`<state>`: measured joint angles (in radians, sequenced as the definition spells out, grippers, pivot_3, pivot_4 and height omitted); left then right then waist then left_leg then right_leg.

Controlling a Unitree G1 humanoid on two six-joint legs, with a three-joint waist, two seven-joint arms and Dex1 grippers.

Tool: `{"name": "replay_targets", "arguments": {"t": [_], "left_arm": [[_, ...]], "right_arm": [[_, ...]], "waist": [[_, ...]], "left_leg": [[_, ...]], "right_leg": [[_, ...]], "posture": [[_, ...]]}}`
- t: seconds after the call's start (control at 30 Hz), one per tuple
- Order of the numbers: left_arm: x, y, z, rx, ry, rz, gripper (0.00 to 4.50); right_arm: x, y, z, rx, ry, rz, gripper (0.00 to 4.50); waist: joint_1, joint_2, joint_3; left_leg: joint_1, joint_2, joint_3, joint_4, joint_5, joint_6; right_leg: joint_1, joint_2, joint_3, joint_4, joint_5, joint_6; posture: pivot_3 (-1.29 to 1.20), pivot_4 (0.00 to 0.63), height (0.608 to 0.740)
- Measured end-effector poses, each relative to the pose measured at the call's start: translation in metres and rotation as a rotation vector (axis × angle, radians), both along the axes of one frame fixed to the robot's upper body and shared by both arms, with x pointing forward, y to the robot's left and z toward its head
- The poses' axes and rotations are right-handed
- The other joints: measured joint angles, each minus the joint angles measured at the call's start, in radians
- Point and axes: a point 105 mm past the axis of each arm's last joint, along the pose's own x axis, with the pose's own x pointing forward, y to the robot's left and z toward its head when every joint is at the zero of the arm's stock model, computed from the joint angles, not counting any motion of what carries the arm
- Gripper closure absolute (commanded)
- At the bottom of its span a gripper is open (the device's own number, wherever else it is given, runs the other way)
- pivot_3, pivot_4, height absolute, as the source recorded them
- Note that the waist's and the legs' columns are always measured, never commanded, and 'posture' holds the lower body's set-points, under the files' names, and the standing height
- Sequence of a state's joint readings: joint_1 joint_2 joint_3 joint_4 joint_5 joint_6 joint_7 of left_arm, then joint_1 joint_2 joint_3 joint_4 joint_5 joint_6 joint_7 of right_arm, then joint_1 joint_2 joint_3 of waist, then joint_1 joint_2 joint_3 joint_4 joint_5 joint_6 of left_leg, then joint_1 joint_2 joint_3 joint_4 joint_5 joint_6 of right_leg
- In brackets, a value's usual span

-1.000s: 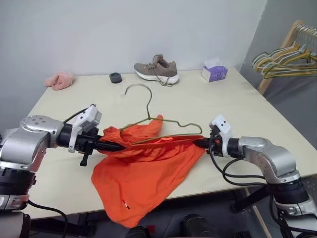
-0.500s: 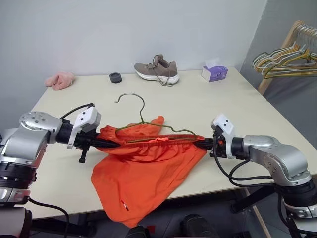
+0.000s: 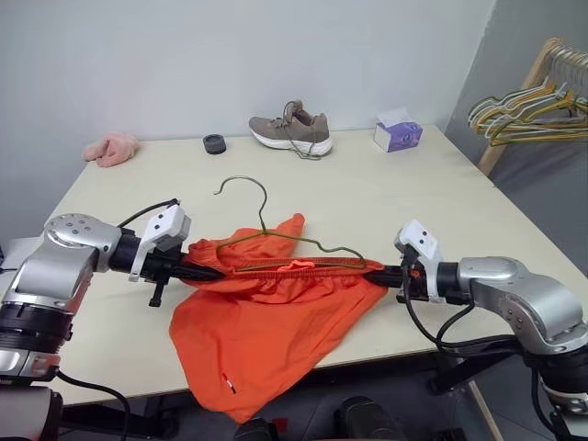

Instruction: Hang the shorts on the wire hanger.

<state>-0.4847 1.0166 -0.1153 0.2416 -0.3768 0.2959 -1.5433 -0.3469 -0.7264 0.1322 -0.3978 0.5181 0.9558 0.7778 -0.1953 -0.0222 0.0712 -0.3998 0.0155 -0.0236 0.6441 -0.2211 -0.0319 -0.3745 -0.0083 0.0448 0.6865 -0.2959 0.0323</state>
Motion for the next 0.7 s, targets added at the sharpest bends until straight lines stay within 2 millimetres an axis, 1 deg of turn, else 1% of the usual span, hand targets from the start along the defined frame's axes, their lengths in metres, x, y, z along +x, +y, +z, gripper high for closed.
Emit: {"name": "replay_targets", "arguments": {"t": [0.33, 0.53, 0.7], "left_arm": [[-0.001, -0.001, -0.002, 0.01, -0.015, -0.019, 4.5], [-0.003, -0.001, -0.007, 0.014, -0.003, -0.025, 4.5], [-0.004, -0.001, -0.008, 0.017, -0.003, -0.029, 4.5]], "right_arm": [[-0.005, -0.007, 0.0, -0.029, -0.017, 0.044, 4.49], [-0.014, -0.012, -0.011, -0.085, -0.036, 0.092, 4.49], [-0.012, -0.013, -0.009, -0.11, -0.094, 0.106, 4.49]], "waist": [[0.0, 0.0, 0.0], [0.0, 0.0, 0.0], [0.0, 0.0, 0.0]], "left_leg": [[0.0, 0.0, 0.0, 0.0, 0.0, 0.0], [0.0, 0.0, 0.001, 0.0, 0.0, 0.0], [0.0, 0.0, 0.001, 0.0, 0.0, 0.0]], "right_leg": [[0.0, 0.0, 0.0, -0.002, 0.0, 0.0], [0.001, 0.0, 0.0, -0.004, 0.0, 0.0], [0.001, 0.0, 0.0, -0.004, 0.0, 0.0]], "posture": [[-0.21, 0.012, 0.74], [-0.21, 0.012, 0.74], [-0.21, 0.012, 0.74]]}}
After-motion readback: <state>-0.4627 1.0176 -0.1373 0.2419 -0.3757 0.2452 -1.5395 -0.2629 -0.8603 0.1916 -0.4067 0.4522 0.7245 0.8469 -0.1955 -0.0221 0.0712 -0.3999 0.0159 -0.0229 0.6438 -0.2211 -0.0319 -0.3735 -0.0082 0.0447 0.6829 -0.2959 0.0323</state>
